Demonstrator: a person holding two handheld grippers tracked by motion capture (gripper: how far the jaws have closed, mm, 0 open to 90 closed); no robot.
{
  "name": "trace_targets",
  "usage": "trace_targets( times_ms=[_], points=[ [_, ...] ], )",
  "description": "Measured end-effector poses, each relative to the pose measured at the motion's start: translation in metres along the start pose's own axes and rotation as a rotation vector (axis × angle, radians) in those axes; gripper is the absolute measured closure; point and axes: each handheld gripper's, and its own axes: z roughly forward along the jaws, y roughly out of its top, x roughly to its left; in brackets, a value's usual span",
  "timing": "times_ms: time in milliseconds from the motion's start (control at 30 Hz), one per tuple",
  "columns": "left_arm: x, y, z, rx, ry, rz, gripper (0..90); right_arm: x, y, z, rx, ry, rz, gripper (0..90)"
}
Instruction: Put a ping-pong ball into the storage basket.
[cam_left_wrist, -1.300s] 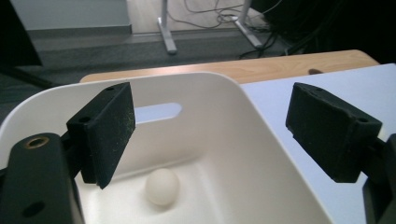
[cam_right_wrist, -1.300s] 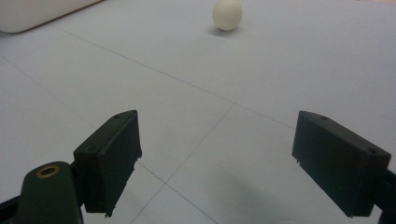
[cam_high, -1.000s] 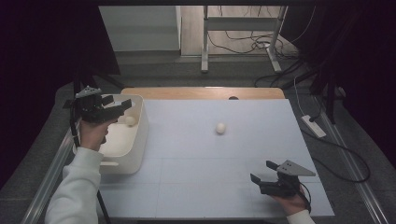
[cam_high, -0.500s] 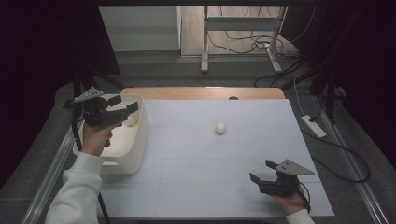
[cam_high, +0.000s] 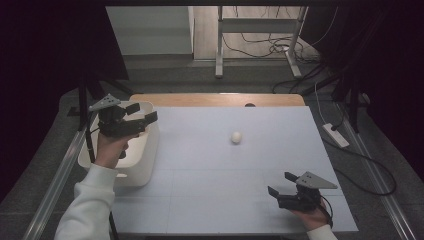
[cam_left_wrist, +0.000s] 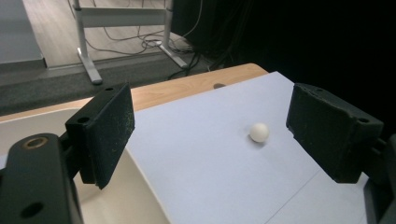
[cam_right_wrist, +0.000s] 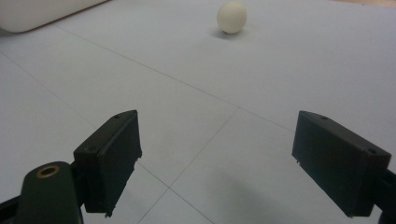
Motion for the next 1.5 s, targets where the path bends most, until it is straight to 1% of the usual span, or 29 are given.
trace_targets(
  times_ms=[267, 400, 600, 767, 1000, 1167, 1267, 1433, 1500],
  points=[
    [-0.01, 0.0, 0.006, 0.005, -0.033, 0.028, 15.7, 0.0, -0.001, -0.001, -0.001, -0.006, 0.006, 15.2],
    [-0.017, 0.0, 0.008, 0.007, -0.043, 0.045, 15.6, -0.001, -0.001, -0.001, 0.0, -0.007, 0.006, 15.3],
    [-0.023, 0.0, 0.012, 0.007, -0.06, 0.051, 15.6, -0.001, -0.002, -0.001, 0.001, -0.006, 0.003, 15.3],
    [-0.032, 0.0, 0.019, 0.019, -0.082, 0.074, 15.6, -0.001, -0.002, -0.001, 0.001, -0.007, 0.004, 15.2],
    [-0.041, -0.001, 0.026, 0.039, -0.105, 0.089, 15.6, -0.001, -0.002, -0.002, 0.001, -0.008, 0.004, 15.2],
    [-0.049, -0.004, 0.036, 0.06, -0.126, 0.096, 15.6, -0.001, -0.002, -0.002, 0.001, -0.007, 0.002, 15.2],
    [-0.053, -0.005, 0.042, 0.073, -0.137, 0.109, 15.7, -0.001, -0.002, -0.002, 0.0, -0.006, 0.003, 15.2],
    [-0.059, -0.006, 0.049, 0.08, -0.152, 0.104, 15.7, -0.001, -0.002, -0.002, 0.0, -0.006, 0.003, 15.2],
    [-0.06, -0.006, 0.052, 0.087, -0.155, 0.108, 15.7, -0.001, -0.002, -0.002, 0.0, -0.007, 0.002, 15.2]
  ],
)
